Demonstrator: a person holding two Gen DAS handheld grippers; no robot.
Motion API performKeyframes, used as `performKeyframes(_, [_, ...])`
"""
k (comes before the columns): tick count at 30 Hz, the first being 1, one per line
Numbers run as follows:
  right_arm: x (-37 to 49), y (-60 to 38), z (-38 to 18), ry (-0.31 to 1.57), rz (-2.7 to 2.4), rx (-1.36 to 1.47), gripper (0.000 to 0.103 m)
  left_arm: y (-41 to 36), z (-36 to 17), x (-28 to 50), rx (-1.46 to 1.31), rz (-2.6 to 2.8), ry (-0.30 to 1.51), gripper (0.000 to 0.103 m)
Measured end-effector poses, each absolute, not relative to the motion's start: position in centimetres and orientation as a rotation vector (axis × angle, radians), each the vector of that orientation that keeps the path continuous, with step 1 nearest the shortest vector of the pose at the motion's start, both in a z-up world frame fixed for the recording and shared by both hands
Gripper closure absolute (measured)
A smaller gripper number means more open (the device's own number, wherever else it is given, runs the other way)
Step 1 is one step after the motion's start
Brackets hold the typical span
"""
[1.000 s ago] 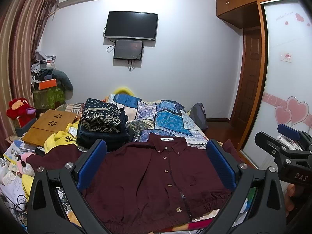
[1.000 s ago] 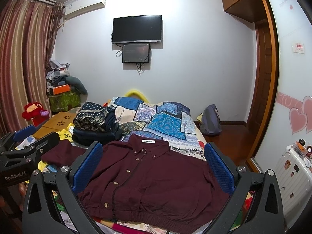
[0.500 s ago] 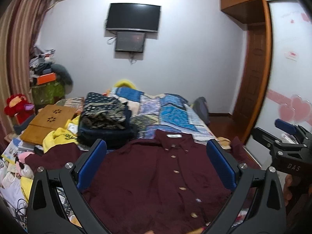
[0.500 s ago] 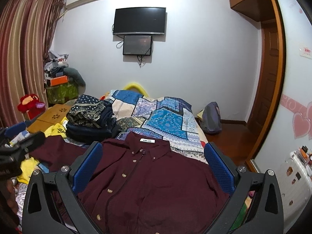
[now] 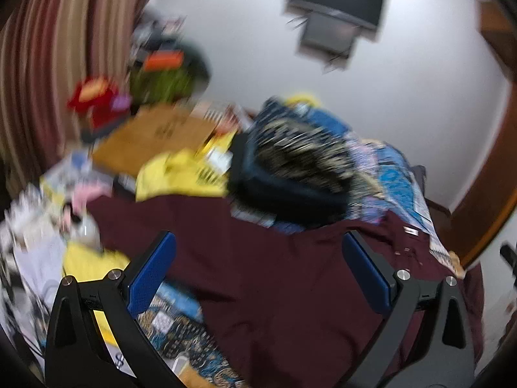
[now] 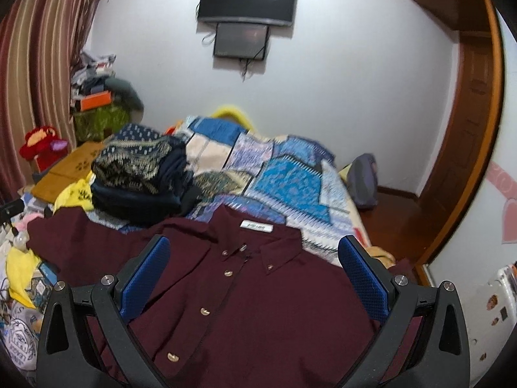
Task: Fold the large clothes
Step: 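Grasp the maroon shirt's sleeve with the left gripper and lift it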
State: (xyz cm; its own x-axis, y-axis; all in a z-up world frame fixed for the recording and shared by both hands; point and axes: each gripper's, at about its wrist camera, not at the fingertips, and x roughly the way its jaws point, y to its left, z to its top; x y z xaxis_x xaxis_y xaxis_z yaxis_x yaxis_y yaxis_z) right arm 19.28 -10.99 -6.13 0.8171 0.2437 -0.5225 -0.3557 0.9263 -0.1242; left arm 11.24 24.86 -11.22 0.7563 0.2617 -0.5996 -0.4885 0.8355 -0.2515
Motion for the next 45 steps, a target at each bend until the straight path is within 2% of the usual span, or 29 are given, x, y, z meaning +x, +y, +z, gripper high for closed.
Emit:
performKeyframes(5, [22.0,-9.5,-8.3,0.644,0.372,-0.223,0.000,33.1,-17.4,11.9,-0.653,0.462,0.745,0.000])
performKeyframes(10, [23.1,-8.7,-10.0,0.725,0.396,-0.197,0.000,37.6,-22.8,12.2,-0.768,0.452,0.880,0.000])
performKeyframes(16, [23.9,-7.2,-11.1,0.767,0.412,-0.230,0.000,41.4,-28.0,11.2,-1.040,0.380,0.863,0.000])
performKeyframes(20, [23.8,-6.3,-11.7,0.775,0.413,-0.273,0.000,43.5,-29.6,11.6,-1.100,0.399,0.804,0.004])
performKeyframes(26, [23.8,-5.6,-11.9,0.753,0.387,-0.317,0.000,46.3,-30.3,13.4,-1.133,0.460,0.741,0.023])
performKeyframes(27, [23.8,-5.6,-11.9,0.754,0.389,-0.316,0.000,46.6,-30.3,13.7,-1.120,0.481,0.742,0.031])
performKeyframes(28, [23.7,-5.5,-11.9,0.754,0.387,-0.318,0.000,46.9,-30.2,14.0,-1.099,0.515,0.754,0.044])
performKeyframes(29, [23.7,-5.5,-11.9,0.753,0.384,-0.321,0.000,47.1,-30.1,14.3,-1.072,0.552,0.774,0.051])
performKeyframes(31, [23.5,-5.6,-11.7,0.746,0.373,-0.327,0.000,47.0,-29.4,14.4,-1.007,0.588,0.787,0.074])
performKeyframes(33, [23.3,-6.1,-11.3,0.728,0.356,-0.329,0.000,46.3,-28.0,14.5,-0.914,0.605,0.786,0.083])
performKeyframes(37, [22.9,-6.9,-10.4,0.692,0.321,-0.334,0.000,44.3,-23.7,14.8,-0.748,0.631,0.732,0.090])
performKeyframes(45, [22.5,-10.1,-9.3,0.664,0.274,-0.310,0.000,38.1,-11.9,15.8,-0.562,0.503,0.517,0.093])
